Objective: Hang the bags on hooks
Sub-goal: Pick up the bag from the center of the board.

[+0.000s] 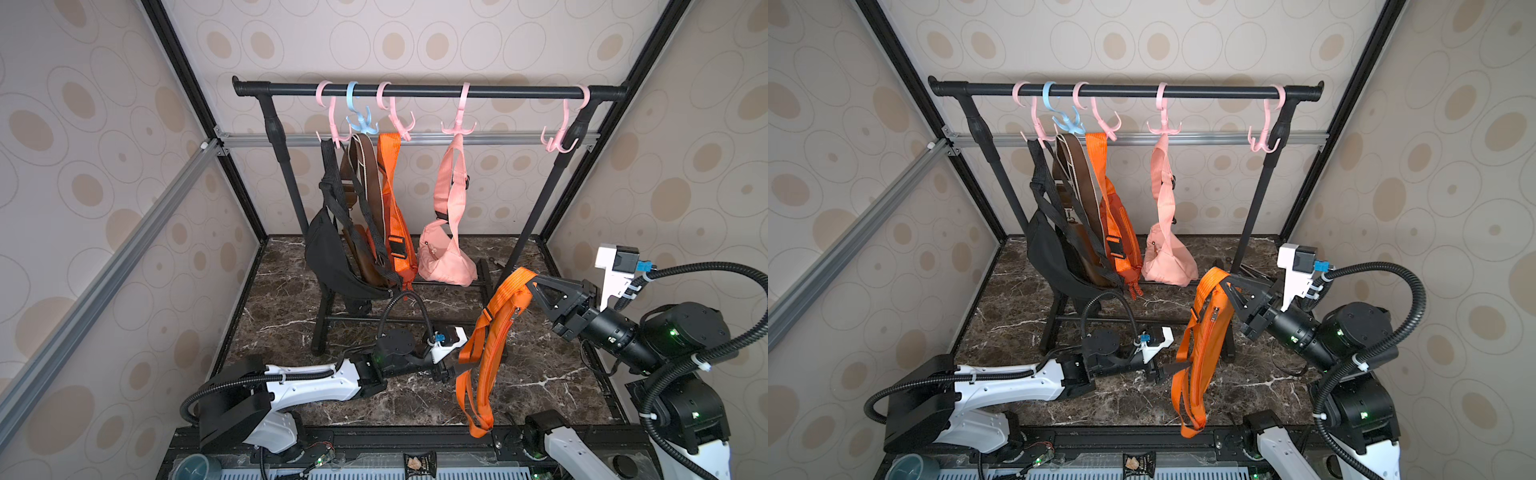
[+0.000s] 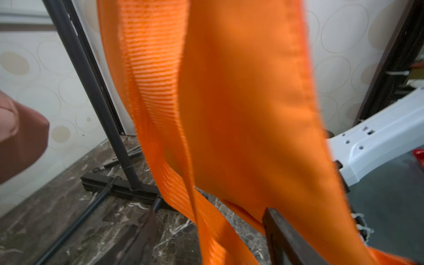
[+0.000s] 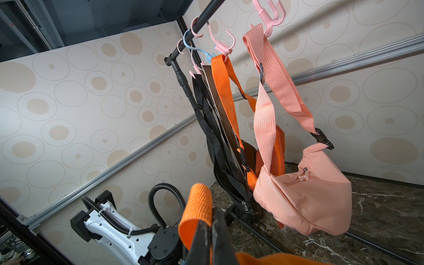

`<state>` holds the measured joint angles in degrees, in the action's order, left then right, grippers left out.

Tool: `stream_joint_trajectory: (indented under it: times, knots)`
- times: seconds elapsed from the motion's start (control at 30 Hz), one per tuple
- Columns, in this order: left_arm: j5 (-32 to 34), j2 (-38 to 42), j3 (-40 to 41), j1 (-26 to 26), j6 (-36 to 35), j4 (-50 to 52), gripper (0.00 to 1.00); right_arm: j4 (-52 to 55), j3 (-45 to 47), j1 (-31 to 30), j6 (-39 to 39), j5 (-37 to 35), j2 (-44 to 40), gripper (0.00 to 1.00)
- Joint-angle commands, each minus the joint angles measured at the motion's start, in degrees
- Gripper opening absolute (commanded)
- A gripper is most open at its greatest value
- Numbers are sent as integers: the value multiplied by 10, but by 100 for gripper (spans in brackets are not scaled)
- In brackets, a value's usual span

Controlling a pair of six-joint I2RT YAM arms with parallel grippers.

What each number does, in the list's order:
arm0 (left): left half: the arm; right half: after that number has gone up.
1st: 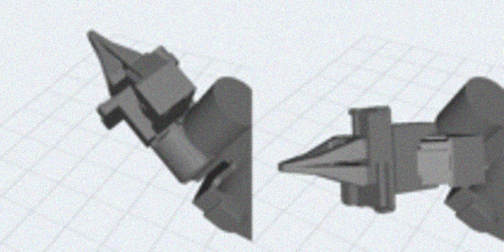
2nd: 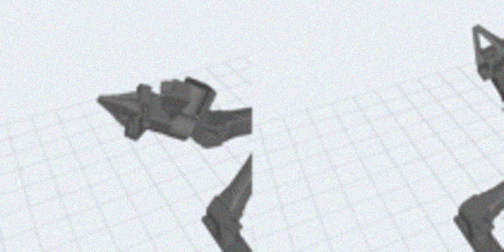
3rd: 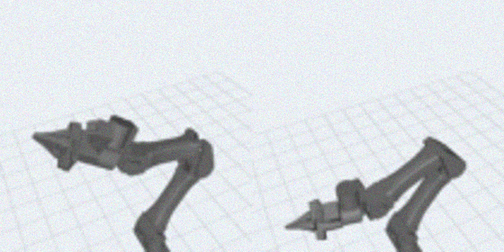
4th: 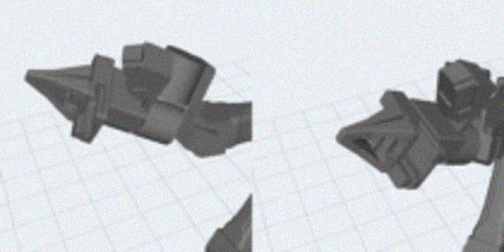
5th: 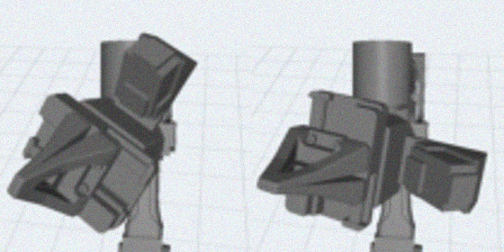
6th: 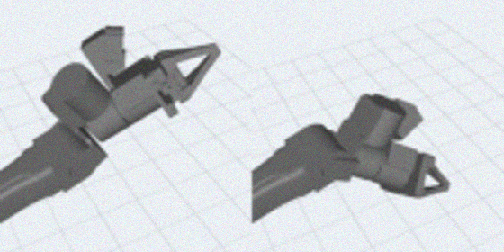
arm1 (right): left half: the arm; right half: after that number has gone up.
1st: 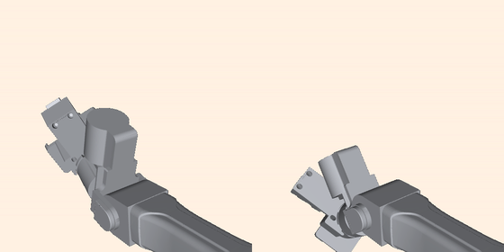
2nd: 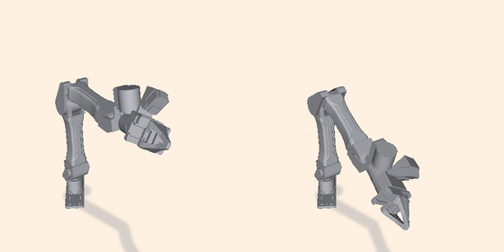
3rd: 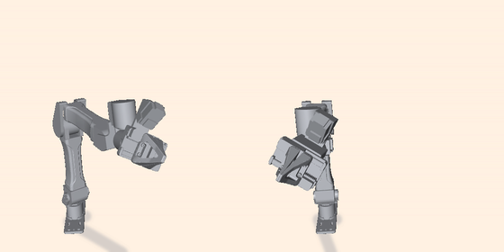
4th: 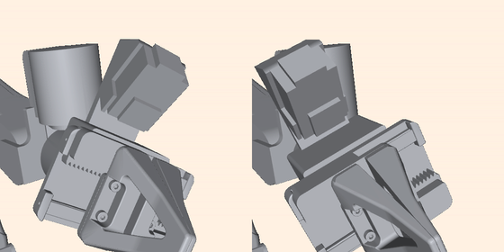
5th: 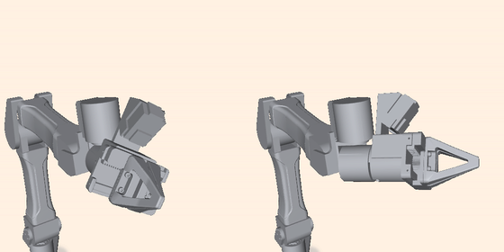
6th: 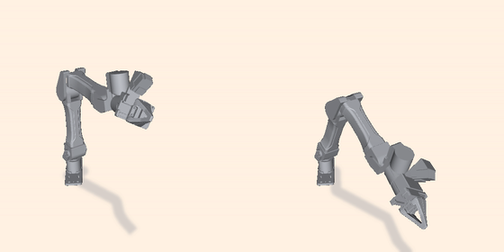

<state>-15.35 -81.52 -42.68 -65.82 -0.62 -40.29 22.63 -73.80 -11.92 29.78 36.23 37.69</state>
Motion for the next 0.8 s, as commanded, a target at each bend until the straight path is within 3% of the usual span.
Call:
stream_joint_trajectory:
  times: [0.0, 0.13, 0.23, 0.4, 0.53, 0.6, 0.77]
  knots:
    - [17, -5, -32, -6, 12, -24, 63, -32, -1, 1, 10, 14, -13, 0]
    - [26, 0, -33, -7, 1, -3, 36, -25, 1, 1, 5, 4, -21, 0]
    - [60, 19, -44, -7, -18, 43, 2, 0, 0, 1, -13, -28, -29, 0]
    - [133, 54, -103, -6, -88, 172, 0, 62, 12, 1, -41, -174, -45, 0]
    - [214, 47, -208, -7, -175, 273, 0, 104, 16, 1, -57, -271, -42, 0]
    - [247, 26, -285, -6, -213, 312, 0, 112, 17, 1, -63, -299, -38, 9]
    - [251, -58, -502, -8, -293, 400, 0, 112, 14, 1, -80, -389, -55, 33]
